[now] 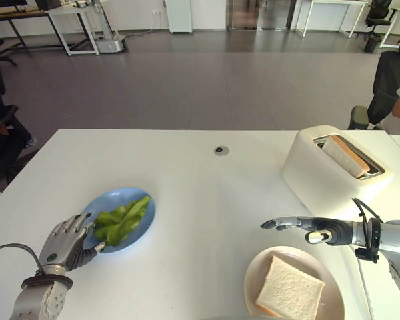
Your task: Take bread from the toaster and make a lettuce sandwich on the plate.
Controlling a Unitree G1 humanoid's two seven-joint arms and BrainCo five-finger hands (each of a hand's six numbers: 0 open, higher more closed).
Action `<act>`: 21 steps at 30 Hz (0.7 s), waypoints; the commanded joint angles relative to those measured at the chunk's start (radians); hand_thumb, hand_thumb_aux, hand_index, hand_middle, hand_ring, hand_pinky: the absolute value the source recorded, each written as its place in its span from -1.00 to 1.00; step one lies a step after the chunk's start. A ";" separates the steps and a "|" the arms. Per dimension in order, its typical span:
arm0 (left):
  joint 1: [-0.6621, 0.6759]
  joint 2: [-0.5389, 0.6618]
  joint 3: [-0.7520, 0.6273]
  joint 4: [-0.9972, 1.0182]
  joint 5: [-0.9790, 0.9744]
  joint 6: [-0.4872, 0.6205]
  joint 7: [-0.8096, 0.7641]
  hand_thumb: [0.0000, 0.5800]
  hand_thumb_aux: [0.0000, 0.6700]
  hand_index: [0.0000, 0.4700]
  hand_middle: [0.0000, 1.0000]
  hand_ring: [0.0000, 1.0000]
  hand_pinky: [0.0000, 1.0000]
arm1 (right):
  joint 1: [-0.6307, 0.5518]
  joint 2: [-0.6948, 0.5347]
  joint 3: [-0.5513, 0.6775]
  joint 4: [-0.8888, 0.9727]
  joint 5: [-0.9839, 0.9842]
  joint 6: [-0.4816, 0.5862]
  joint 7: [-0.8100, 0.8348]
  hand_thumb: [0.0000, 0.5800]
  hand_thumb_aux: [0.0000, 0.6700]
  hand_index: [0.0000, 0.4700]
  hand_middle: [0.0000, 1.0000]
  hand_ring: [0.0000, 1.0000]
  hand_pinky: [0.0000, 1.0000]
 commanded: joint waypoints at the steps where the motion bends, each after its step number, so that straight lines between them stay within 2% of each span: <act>1: -0.019 0.023 -0.045 0.019 -0.034 -0.006 0.011 0.13 -0.32 -0.32 -1.00 -1.00 -1.00 | 0.007 0.003 0.004 -0.007 0.009 -0.003 -0.007 -1.00 -1.00 -1.00 -1.00 -1.00 -1.00; 3: -0.020 0.031 -0.051 0.018 -0.048 -0.007 0.017 -0.03 -0.44 -0.44 -1.00 -1.00 -1.00 | 0.009 0.004 0.008 -0.006 0.009 -0.003 -0.010 -1.00 -1.00 -1.00 -1.00 -1.00 -1.00; 8: -0.006 0.045 -0.062 -0.006 -0.086 -0.016 0.011 0.13 -0.32 -0.32 -1.00 -1.00 -1.00 | 0.008 0.002 0.012 -0.003 0.014 -0.002 -0.009 -1.00 -1.00 -1.00 -1.00 -1.00 -1.00; 11: -0.017 0.046 -0.081 0.000 -0.120 -0.026 -0.003 0.53 0.03 0.03 -1.00 -1.00 -1.00 | 0.009 0.005 0.015 -0.001 0.011 0.000 -0.014 -1.00 -1.00 -1.00 -1.00 -1.00 -1.00; 13: -0.020 0.046 -0.094 0.007 -0.135 -0.031 -0.007 0.63 0.15 0.15 -1.00 -1.00 -1.00 | 0.009 0.005 0.016 -0.001 0.011 0.000 -0.014 -1.00 -1.00 -1.00 -1.00 -1.00 -1.00; 14: -0.020 0.047 -0.099 0.011 -0.143 -0.034 -0.007 0.79 0.36 0.36 -1.00 -1.00 -1.00 | 0.009 0.004 0.016 -0.002 0.012 0.000 -0.015 -1.00 -1.00 -1.00 -1.00 -1.00 -1.00; 15: -0.021 0.048 -0.104 0.017 -0.150 -0.038 -0.007 0.87 0.48 0.48 -1.00 -1.00 -1.00 | 0.009 0.003 0.016 -0.002 0.012 0.000 -0.015 -1.00 -1.00 -1.00 -1.00 -1.00 -1.00; 16: -0.024 0.049 -0.110 0.024 -0.160 -0.044 -0.007 1.00 0.98 0.98 -1.00 -1.00 -1.00 | 0.011 0.003 0.015 -0.003 0.013 0.000 -0.016 -1.00 -1.00 -1.00 -1.00 -1.00 -1.00; 21: -0.025 0.055 -0.122 0.030 -0.190 -0.056 -0.006 1.00 1.00 1.00 -1.00 -1.00 -1.00 | 0.010 0.007 0.022 -0.001 0.007 -0.003 -0.019 -1.00 -1.00 -1.00 -1.00 -1.00 -1.00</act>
